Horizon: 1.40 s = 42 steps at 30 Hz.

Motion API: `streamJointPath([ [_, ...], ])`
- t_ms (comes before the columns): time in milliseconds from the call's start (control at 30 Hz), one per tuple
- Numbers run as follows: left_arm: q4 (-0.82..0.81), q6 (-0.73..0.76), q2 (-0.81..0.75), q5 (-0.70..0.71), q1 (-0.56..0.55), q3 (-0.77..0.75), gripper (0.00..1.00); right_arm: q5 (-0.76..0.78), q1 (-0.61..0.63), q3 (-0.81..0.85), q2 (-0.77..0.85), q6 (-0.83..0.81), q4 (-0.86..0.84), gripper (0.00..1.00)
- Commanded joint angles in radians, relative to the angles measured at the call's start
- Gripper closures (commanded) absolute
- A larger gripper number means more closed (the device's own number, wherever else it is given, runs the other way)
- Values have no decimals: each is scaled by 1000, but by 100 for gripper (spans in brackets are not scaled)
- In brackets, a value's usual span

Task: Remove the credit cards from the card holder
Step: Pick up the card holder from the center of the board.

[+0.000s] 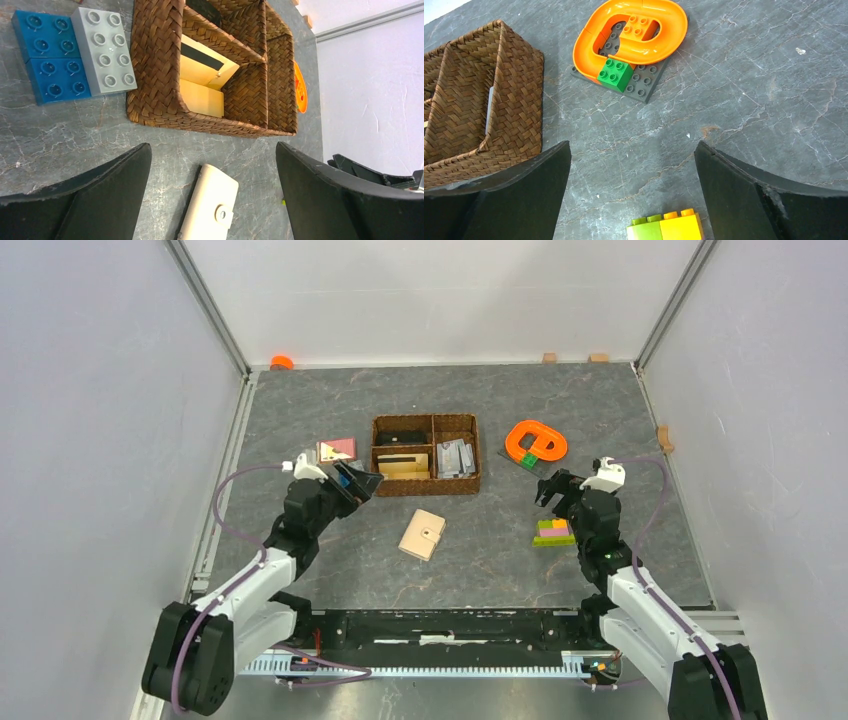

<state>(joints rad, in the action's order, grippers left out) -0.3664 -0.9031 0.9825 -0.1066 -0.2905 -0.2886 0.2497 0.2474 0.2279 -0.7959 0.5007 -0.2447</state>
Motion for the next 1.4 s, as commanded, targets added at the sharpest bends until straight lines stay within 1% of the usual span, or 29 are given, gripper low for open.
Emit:
streamJointPath([
  [0, 42, 77, -20, 10, -16, -63, 0, 30, -2, 42, -2, 11, 7, 2],
  [100, 79, 127, -3, 34, -60, -97, 0, 13, -3, 55, -22, 13, 13, 2],
  [133, 118, 151, 10, 52, -82, -121, 0, 9, -2, 59, -34, 12, 16, 2],
  [233, 246, 245, 49, 165, -183, -212, 0, -9, -2, 81, -60, 5, 33, 2],
  [333, 309, 320, 94, 209, -246, -270, 1, -30, -2, 95, -78, -2, 40, 2],
  [400, 359, 361, 149, 228, -288, -316, 1, -49, -2, 97, -89, -6, 34, 2],
  [467, 442, 403, 212, 267, -344, -369, 2, -67, -2, 100, -97, -7, 31, 2],
  [567, 529, 460, 322, 325, -445, -446, 4, -93, -2, 110, -103, -10, 35, 2],
  [600, 565, 475, 367, 346, -481, -486, 5, -94, -2, 111, -103, -12, 37, 2],
  [700, 658, 508, 473, 390, -565, -588, 5, -99, -2, 110, -105, -13, 33, 2],
  [833, 751, 523, 597, 339, -596, -685, 3, -119, -3, 115, -120, -15, 29, 2],
  [933, 781, 519, 648, 289, -596, -718, 0, -134, -2, 121, -132, -17, 27, 2],
  [1133, 831, 500, 681, 313, -595, -743, 0, -149, -2, 124, -140, -16, 26, 2],
  [1267, 846, 503, 728, 264, -596, -767, 0, -155, -3, 121, -140, -14, 19, 2],
  [1367, 856, 498, 763, 257, -595, -785, 0, -161, -3, 122, -140, -14, 20, 2],
])
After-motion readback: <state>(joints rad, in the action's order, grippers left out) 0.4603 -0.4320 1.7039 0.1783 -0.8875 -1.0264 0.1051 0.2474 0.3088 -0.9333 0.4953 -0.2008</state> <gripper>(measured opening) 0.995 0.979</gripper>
